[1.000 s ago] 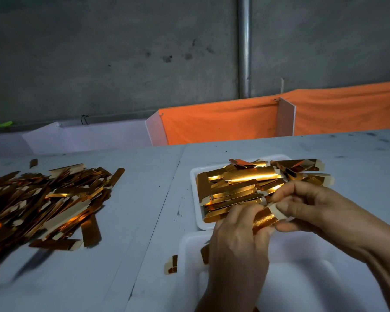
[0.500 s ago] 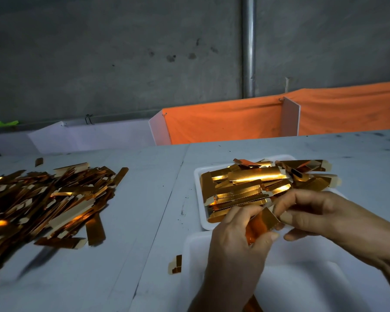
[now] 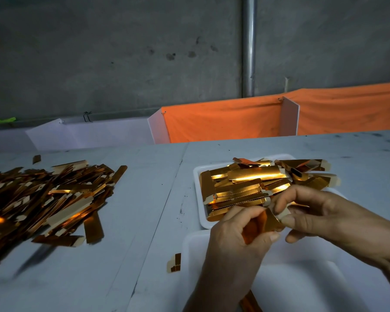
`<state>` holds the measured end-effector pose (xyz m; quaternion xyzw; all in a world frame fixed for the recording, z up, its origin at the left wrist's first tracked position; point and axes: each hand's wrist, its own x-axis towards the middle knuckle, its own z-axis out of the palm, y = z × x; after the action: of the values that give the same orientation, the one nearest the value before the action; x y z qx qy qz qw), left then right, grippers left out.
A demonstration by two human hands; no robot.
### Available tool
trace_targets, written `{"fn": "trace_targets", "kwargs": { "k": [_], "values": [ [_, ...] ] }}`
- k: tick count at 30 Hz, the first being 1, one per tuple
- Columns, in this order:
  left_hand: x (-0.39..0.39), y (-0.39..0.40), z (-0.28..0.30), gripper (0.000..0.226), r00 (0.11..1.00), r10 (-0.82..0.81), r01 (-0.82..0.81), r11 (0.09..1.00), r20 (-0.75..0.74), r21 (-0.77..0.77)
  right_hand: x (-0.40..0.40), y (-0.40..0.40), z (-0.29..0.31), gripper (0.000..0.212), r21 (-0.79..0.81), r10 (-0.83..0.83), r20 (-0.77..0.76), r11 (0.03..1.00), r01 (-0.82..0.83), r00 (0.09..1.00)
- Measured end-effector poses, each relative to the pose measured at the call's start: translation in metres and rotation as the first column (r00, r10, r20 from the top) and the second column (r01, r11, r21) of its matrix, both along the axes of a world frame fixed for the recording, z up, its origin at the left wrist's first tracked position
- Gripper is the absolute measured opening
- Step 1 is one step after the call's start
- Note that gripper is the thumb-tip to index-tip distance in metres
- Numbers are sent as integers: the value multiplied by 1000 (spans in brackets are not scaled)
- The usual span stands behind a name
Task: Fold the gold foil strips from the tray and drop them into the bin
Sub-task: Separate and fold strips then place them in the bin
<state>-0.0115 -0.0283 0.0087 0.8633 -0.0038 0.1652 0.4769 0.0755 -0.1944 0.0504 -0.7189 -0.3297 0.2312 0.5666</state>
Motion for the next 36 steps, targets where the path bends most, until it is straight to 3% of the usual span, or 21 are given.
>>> {"fn": "trace_targets", "kwargs": {
  "k": [6,18,23,26,28,30,33,36],
  "values": [
    [-2,1,0,31,1000,-6,6,999,6,-44,1,-2,-1,32,69,-7,-69,998,12,998],
    [2,3,-6,42,1000,-11,11,1000,13,0,-4,6,1,11,-37,-88,121,995,93,989],
    [4,3,-10,48,1000,-9,8,997,16,82,-3,8,-2,13,-85,-94,191,990,112,977],
    [5,2,-9,49,1000,-18,16,994,13,105,-5,8,1,7,24,-82,73,996,81,994],
    [5,2,-10,48,1000,-13,12,994,11,106,-5,6,1,27,65,-36,-45,997,39,998],
    [5,2,-9,47,1000,-15,15,995,2,94,-3,4,-1,33,45,-12,-71,999,16,997],
    [4,2,-8,47,999,-33,33,996,-2,81,-2,5,-1,16,-32,-9,-9,999,8,1000],
    [3,2,-7,41,999,-43,43,998,3,45,-3,5,0,9,-7,-27,39,1000,27,999]
  ]
}}
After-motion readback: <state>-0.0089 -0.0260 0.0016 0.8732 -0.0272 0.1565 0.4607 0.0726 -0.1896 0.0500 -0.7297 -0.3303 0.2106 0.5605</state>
